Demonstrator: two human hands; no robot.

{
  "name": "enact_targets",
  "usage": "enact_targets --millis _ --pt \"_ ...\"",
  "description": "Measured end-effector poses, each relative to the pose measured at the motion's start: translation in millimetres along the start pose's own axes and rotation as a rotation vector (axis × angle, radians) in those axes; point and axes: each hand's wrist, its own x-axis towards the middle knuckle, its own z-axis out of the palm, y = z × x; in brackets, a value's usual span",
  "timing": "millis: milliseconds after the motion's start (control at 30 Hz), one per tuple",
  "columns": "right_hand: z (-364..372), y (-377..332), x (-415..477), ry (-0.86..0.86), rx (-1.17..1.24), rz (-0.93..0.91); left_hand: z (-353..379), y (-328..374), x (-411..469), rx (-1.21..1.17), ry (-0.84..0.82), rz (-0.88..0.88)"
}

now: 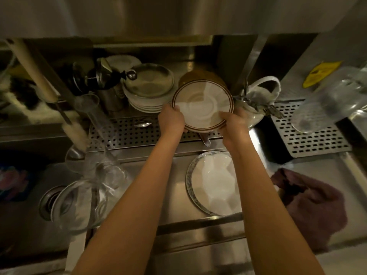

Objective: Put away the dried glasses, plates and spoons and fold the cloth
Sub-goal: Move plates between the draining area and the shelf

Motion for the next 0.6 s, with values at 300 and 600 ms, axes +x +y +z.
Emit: enact_targets --millis 300,600 --pt "21 4 21 0.150 -0.016 -0.146 19 10 26 -0.299 -0.038 -0.050" --pt "28 4 45 0.176 -0.009 -0.208 34 16 46 -0.306 -0.049 -0.037"
